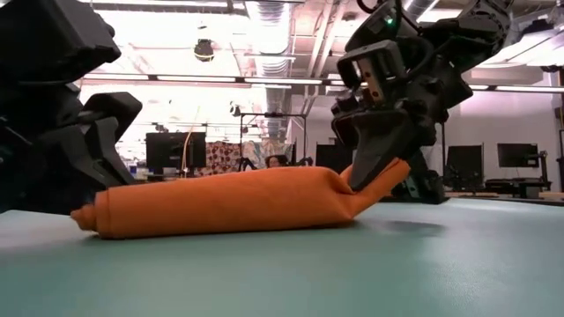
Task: Roll towel into tight, uniform cylinder
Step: Roll the orange towel
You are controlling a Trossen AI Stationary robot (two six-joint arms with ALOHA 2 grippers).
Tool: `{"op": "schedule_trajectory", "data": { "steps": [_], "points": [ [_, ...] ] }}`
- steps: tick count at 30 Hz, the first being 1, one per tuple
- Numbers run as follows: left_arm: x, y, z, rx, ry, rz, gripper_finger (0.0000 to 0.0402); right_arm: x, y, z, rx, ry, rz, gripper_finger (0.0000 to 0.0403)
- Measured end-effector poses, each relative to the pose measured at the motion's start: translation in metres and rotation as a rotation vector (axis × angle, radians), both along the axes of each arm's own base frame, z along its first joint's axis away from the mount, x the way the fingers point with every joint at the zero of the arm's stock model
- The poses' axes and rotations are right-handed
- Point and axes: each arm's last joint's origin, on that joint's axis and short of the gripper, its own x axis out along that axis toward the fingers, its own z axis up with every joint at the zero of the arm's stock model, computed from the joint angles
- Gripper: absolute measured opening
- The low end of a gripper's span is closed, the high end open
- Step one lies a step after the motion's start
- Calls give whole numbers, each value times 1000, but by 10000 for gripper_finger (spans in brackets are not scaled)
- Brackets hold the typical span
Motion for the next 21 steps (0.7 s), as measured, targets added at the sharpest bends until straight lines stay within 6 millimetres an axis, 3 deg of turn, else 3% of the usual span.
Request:
{"op": "schedule_trajectory", "data": {
  "steps": [6,11,16,21],
  "points": [
    [-2,2,-2,-5,4,7,0,0,2,0,-56,-44,55,82],
    [-2,2,-3,0,11,-3,0,-1,-3,-1,-34,-22,79,137],
    [-3,2,-4,-16,26,-13,0,-3,-21,-5,-8,46,24,200],
    [-3,2,-4,-30,40,-22,0,-3,-40,-4,47,51,6,234]
  ]
}}
